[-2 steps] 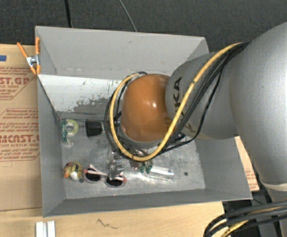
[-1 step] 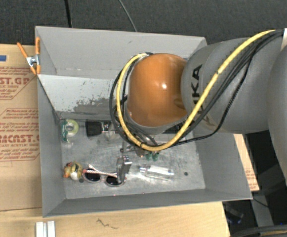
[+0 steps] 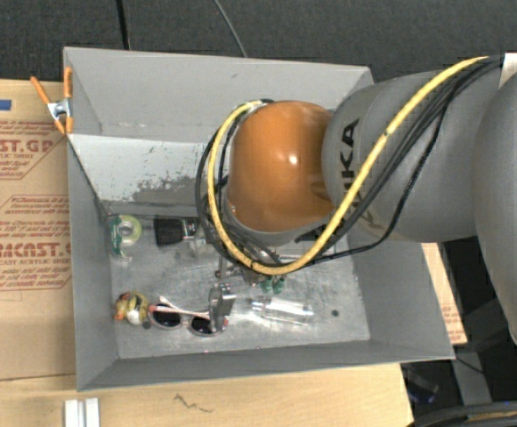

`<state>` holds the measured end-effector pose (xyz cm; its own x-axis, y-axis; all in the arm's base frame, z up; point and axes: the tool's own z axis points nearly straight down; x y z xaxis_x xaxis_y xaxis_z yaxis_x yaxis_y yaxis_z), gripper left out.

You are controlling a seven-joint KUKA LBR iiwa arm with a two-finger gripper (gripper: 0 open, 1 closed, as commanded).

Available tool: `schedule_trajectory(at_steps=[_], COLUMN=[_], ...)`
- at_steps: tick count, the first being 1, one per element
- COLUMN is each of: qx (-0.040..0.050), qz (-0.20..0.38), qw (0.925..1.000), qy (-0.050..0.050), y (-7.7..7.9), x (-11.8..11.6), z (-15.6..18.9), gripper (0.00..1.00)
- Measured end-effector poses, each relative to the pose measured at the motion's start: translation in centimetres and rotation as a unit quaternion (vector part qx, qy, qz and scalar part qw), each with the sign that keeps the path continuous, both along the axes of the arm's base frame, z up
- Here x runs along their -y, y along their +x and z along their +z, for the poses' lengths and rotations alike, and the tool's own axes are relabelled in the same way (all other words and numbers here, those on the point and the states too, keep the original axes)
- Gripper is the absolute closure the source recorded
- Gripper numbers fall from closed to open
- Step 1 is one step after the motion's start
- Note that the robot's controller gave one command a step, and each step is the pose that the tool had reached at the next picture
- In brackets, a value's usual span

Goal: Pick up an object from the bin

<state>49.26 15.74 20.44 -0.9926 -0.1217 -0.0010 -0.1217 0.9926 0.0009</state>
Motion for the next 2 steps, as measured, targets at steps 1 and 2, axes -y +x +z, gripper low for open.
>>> schedule_trajectory(at_steps=[1,2], qx=[0.0041,-0.0006], qz=[0.034,0.023], qw=[0.9994,0.9997], qy=[0.001,0.0], y=[-0.3,-0.6], x=[0.3,0.4], z=[-4.2,-8.7], gripper=[0.0,0.0])
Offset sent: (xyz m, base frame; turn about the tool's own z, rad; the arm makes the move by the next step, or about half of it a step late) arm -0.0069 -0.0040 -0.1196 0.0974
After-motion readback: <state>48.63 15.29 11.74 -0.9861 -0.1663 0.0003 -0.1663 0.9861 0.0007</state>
